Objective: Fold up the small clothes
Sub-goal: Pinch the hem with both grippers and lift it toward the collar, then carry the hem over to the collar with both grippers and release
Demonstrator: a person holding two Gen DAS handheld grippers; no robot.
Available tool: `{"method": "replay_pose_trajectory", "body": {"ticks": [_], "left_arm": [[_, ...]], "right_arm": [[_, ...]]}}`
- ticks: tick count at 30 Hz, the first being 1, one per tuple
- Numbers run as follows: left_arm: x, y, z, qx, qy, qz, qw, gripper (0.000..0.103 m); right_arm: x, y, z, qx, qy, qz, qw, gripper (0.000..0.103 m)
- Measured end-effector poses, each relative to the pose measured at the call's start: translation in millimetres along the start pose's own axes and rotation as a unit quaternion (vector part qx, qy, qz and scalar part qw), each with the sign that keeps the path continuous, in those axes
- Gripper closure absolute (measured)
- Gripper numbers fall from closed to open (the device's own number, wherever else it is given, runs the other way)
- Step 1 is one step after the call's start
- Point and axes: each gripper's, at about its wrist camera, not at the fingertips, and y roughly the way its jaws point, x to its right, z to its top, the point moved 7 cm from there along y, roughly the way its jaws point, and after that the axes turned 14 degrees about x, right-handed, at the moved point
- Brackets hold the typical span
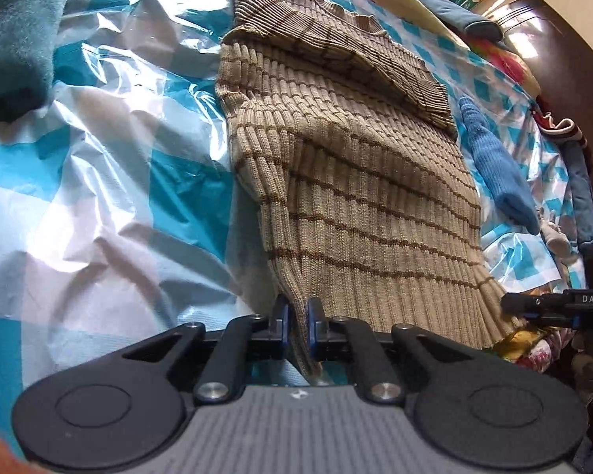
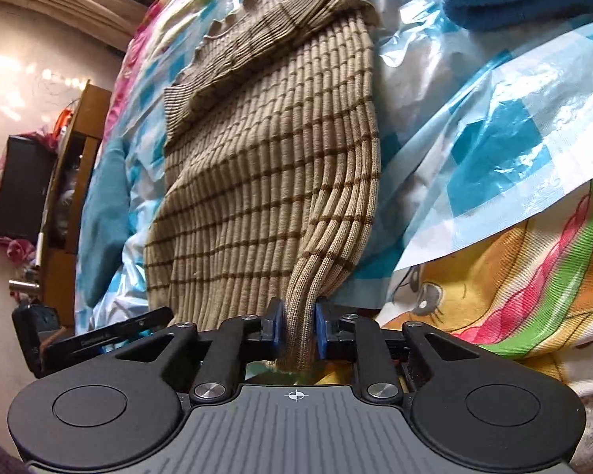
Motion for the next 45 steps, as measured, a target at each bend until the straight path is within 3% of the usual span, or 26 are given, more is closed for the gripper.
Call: {"method": "replay_pose_trajectory", "body": {"ticks": [3,7,14,24,28,35,40,45], "left_arm": [[0,4,-1,-0.004,0.002,0.003,1.0,0.089],[1,7,-2,-0.009,0.006,0.007,0.9999,0.089],[1,8,-3,-0.011,0.009,0.009,0.9998,0.088],[-2,11,-3,-0.021,0.007,0.008,0.9997,0.088],[2,10,-2,-0.022,0.012,0.003,0.9997,0.088],[13,2,12,-0.006,-0.016,-0.049,0.9987,0.09],[22,-4,48,0.045,-0.075,-0.11,0.9901,0.09],[30,-2,108,0.111,-0.1,-0.152,0.977,0.091]], "right_arm": [[3,-6,9,0.022,0.0,-0.009,1.0,0.072],[16,2,17,0.032,-0.007,-0.052,0.998,0.071],[21,13,14,-0.022,-0.077,-0.104,0.991,0.078],[25,33,4,-0.055,-0.04,-0.073,0.995,0.076],[26,29,7,-0.045,-0.011,-0.047,0.998,0.092],[5,2,19,0.015,0.05,0.053,0.997,0.096],[-5,-16,48,0.093,0.124,0.138,0.978,0.097],[-17,-27,104,0.181,0.145,0.188,0.954,0.097]]}}
